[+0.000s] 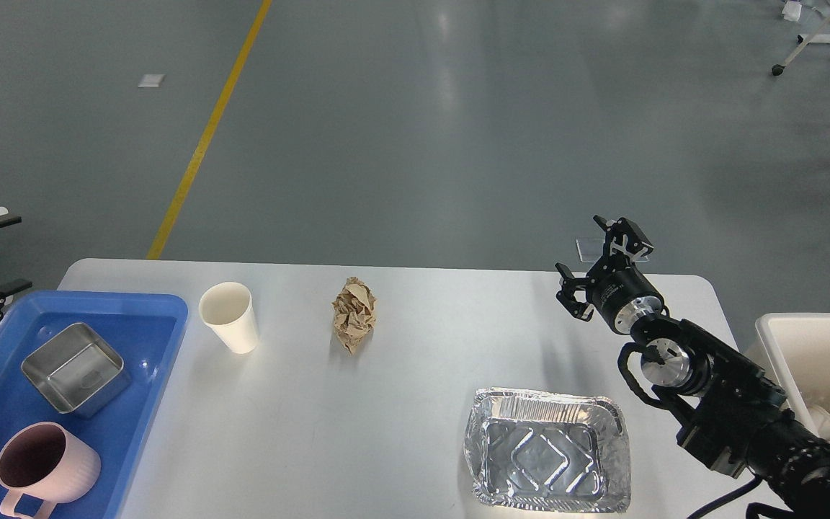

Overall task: Tidy desktop
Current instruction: 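Raise the left gripper away from the bin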

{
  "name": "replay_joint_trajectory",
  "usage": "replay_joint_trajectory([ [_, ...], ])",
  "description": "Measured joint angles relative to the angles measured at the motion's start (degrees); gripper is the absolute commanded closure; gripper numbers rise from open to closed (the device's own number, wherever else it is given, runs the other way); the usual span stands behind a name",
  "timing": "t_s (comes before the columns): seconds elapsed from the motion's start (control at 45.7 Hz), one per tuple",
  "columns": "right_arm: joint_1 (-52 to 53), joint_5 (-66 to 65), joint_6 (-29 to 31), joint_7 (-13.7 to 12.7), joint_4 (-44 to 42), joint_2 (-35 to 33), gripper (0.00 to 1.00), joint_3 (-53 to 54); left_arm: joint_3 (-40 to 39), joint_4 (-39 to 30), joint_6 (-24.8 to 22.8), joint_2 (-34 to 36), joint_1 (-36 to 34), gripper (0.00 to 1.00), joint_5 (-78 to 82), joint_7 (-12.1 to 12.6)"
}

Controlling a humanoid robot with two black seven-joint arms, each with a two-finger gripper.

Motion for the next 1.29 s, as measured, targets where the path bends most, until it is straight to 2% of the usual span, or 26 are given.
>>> replay_joint_trajectory([
  [0.131,0.9,-0.08,-0.48,-0.04,0.07,-0.22,0.0,-1.96,-3.92,-6.51,-0.57,2.37,0.72,0.04,-1.99,0.1],
  [0.306,1.49,-0.08,-1.06,-0.17,0.08,-0.34,0.0,-2.79,-5.44,-15.27,-0.72,4.42,1.9,0.04,-4.86,0.23],
  [0.437,1.65,-0.08,-1.16,-0.22,0.08,-0.35,0.0,-2.86,-5.53,-22.56,1.11,5.15,2.51,0.04,-5.24,0.41],
  [0.678,2.08,-0.14,-1.53,-0.4,0.08,-0.32,0.0,-3.15,-4.9,-32.8,11.28,4.95,4.48,0.04,-5.21,0.93],
  [0.853,3.34,-0.91,-1.7,-0.54,0.17,-0.4,0.0,-7.76,-5.56,-36.08,26.31,3.23,7.54,0.04,-5.26,0.52],
  [0.919,3.9,-0.99,-1.7,-0.6,0.45,-0.73,0.0,-10.33,-6.29,-37.39,29.34,2.87,9.34,0.04,-5.81,0.0],
  [1.05,4.74,-1.2,-1.7,-0.64,2.38,-2.5,0.0,-15.49,-12.02,-38.71,30.91,2.07,14.5,0.04,-9.55,-0.39],
  [1.291,5.91,-6.18,-1.61,-0.75,12.91,-10.95,0.0,-26.41,-23.61,-38.53,31.04,-0.59,22.8,0.04,-13.1,-0.5],
])
